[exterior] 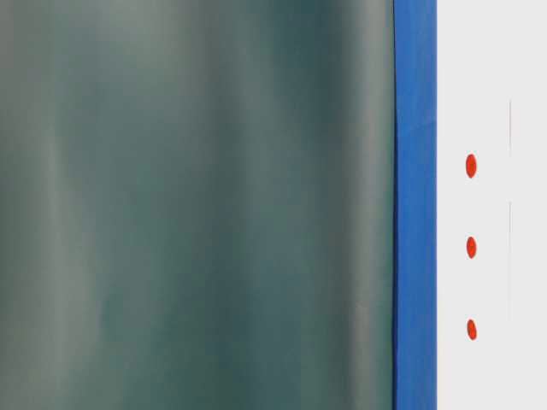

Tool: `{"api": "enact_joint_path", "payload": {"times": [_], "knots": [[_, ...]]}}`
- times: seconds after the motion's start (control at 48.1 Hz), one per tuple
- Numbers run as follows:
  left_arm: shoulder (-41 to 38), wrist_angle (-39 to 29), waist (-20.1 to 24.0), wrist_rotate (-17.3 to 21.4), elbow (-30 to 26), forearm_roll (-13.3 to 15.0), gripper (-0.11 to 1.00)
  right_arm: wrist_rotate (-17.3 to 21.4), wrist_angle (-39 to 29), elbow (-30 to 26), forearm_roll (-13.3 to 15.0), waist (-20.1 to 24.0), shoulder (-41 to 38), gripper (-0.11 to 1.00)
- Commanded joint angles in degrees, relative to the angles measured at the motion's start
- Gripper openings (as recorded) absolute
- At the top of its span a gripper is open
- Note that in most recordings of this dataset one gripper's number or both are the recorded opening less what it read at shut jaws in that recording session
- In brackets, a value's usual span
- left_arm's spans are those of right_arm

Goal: Hit the mark with a hammer.
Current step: 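Move the right gripper down to the wooden mallet's handle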

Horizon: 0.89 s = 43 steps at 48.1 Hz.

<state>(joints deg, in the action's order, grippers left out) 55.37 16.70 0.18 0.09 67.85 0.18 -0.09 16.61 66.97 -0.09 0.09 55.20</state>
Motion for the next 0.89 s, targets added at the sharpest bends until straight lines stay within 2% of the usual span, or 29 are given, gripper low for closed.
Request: {"api": "enact_joint_path", "payload": {"times": [0.0, 0.104, 0.229, 0.436, 0.561, 0.665, 0.727, 0.873], "knots": [[-0.9, 0.3, -0.1, -0.4, -1.4, 0.3, 0.0, 0.2, 0.1, -1.1, 0.0, -0.4, -0.9, 0.0], [-1.6, 0.4, 0.0, -0.4, -1.5, 0.4, 0.0, 0.4, -3.3, -3.0, -0.1, 0.0, -3.3, -0.06], [-1.9, 0.3, -0.1, -0.5, -1.3, 0.4, 0.0, 0.4, -6.3, -5.8, -0.3, 2.0, -7.1, -0.06], [-1.9, -0.6, 0.0, -0.8, -1.3, 0.4, 0.0, 1.6, -6.7, -10.3, -0.4, 6.9, -15.8, -0.06], [-1.9, -0.9, 0.0, -0.9, -1.3, 0.4, 0.0, 4.0, -6.6, -12.5, -0.8, 8.3, -21.4, -0.02], [-1.8, -1.2, 0.0, -0.9, -1.2, 0.4, 0.0, 7.3, -5.5, -14.2, -1.3, 9.0, -26.9, 0.13], [-1.7, -1.7, 0.0, -0.9, -1.2, 0.4, 0.0, 9.0, -5.4, -15.8, -1.4, 9.8, -30.5, 0.28], [-1.5, -1.8, 0.0, -0.9, -1.1, 0.4, 0.0, 9.8, -5.4, -19.3, -1.4, 11.5, -37.7, 0.72]]}}
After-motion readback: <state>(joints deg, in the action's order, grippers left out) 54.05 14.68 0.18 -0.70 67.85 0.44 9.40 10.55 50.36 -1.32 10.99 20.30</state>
